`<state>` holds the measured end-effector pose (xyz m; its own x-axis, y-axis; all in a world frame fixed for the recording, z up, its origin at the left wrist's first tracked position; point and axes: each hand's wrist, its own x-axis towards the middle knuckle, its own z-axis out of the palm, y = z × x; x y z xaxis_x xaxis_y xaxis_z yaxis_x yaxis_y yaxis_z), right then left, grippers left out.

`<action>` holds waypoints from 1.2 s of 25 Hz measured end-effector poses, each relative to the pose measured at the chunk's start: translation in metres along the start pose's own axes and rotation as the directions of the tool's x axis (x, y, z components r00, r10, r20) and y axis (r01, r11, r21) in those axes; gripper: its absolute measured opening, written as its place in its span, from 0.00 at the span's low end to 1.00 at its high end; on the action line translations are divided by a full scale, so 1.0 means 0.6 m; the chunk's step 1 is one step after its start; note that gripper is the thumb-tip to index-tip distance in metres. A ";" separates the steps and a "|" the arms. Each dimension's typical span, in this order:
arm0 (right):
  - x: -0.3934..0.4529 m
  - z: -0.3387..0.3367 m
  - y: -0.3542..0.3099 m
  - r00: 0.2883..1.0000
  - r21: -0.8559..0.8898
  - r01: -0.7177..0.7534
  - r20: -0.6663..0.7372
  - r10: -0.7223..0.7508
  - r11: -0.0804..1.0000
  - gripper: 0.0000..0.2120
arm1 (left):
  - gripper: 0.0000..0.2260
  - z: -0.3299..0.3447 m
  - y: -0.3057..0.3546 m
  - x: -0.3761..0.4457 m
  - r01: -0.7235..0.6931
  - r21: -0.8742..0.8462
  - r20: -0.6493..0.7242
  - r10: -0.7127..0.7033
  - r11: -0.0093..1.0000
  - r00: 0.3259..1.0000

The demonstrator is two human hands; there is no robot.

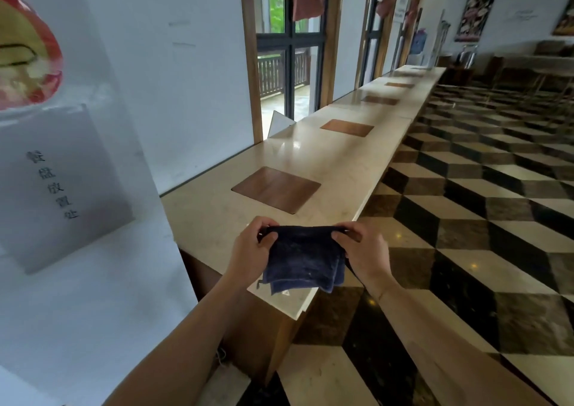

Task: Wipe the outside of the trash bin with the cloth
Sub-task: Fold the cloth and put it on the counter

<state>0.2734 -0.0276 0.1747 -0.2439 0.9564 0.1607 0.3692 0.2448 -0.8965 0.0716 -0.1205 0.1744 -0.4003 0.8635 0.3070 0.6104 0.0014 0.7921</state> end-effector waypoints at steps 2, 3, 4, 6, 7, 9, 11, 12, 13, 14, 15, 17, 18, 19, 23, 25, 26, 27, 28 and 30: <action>0.032 0.026 0.019 0.999 0.013 -0.036 -0.008 0.036 0.999 0.07 | 0.08 0.020 -0.037 0.036 0.017 -0.013 0.010 -0.017 1.000 1.000; 0.050 0.040 0.031 0.998 0.009 -0.055 -0.012 0.055 0.998 0.07 | 0.08 0.029 -0.056 0.054 0.033 -0.024 0.026 -0.032 0.999 0.999; 0.072 0.056 0.045 0.997 -0.010 -0.074 -0.012 0.074 0.997 0.06 | 0.08 0.041 -0.078 0.075 0.058 -0.038 0.044 -0.056 0.998 0.997; 0.103 0.082 0.069 0.994 -0.056 -0.107 -0.003 0.107 0.993 0.06 | 0.07 0.060 -0.114 0.102 0.121 -0.056 0.090 -0.116 0.991 0.989; 0.115 0.094 0.084 0.992 -0.067 -0.127 0.001 0.127 0.990 0.06 | 0.07 0.068 -0.134 0.114 0.148 -0.053 0.117 -0.141 0.988 0.983; 0.140 0.121 0.110 0.984 -0.085 -0.173 0.020 0.175 0.981 0.05 | 0.06 0.089 -0.176 0.139 0.208 -0.044 0.157 -0.199 0.977 0.967; 0.156 0.144 0.136 0.971 -0.105 -0.231 0.033 0.235 0.967 0.04 | 0.06 0.106 -0.211 0.156 0.258 -0.012 0.196 -0.251 0.966 0.948; 0.164 0.156 0.152 0.963 -0.113 -0.257 0.046 0.264 0.960 0.04 | 0.06 0.113 -0.227 0.163 0.276 0.010 0.217 -0.271 0.961 0.938; 0.176 0.169 0.171 0.953 -0.119 -0.285 0.067 0.294 0.951 0.03 | 0.06 0.123 -0.246 0.171 0.304 0.027 0.231 -0.302 0.952 0.925; 0.190 0.184 0.189 0.941 -0.126 -0.316 0.089 0.327 0.941 0.03 | 0.07 0.133 -0.267 0.181 0.341 0.042 0.244 -0.341 0.939 0.908; 0.203 0.198 0.204 0.930 -0.134 -0.338 0.103 0.352 0.932 0.03 | 0.06 0.141 -0.285 0.192 0.372 0.053 0.257 -0.373 0.927 0.892; 0.236 0.227 0.236 0.911 -0.162 -0.372 0.125 0.393 0.914 0.02 | 0.06 0.162 -0.322 0.218 0.418 0.090 0.275 -0.426 0.904 0.862; 0.254 0.242 0.251 0.902 -0.180 -0.382 0.139 0.408 0.906 0.02 | 0.06 0.173 -0.340 0.232 0.438 0.111 0.269 -0.451 0.892 0.851; 0.275 0.258 0.268 0.896 -0.193 -0.385 0.155 0.415 0.903 0.02 | 0.06 0.187 -0.359 0.246 0.457 0.126 0.252 -0.474 0.880 0.844; 0.345 0.303 0.324 0.902 -0.273 -0.342 0.174 0.396 0.899 0.03 | 0.06 0.224 -0.413 0.290 0.448 0.210 0.224 -0.488 0.869 0.843; 0.364 0.315 0.345 0.906 -0.343 -0.293 0.198 0.374 0.892 0.04 | 0.06 0.236 -0.439 0.302 0.404 0.269 0.231 -0.466 0.874 0.854; 0.366 0.319 0.354 0.913 -0.379 -0.252 0.213 0.349 0.890 0.04 | 0.05 0.239 -0.448 0.301 0.371 0.290 0.234 -0.442 0.882 0.866; 0.366 0.322 0.363 0.923 -0.416 -0.202 0.222 0.314 0.887 0.04 | 0.05 0.241 -0.457 0.298 0.331 0.315 0.228 -0.409 0.890 0.884; 0.365 0.325 0.368 0.932 -0.452 -0.156 0.228 0.283 0.878 0.05 | 0.06 0.243 -0.463 0.294 0.293 0.340 0.216 -0.377 0.894 0.901; 0.360 0.330 0.371 0.944 -0.519 -0.105 0.217 0.250 0.848 0.08 | 0.07 0.246 -0.473 0.288 0.238 0.384 0.207 -0.334 0.892 0.920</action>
<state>0.1256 0.2020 -0.0721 -0.3324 0.9292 -0.1617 0.8043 0.1898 -0.5632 -0.0699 0.1026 -0.0750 -0.4308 0.8979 -0.0911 0.7117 0.4001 0.5774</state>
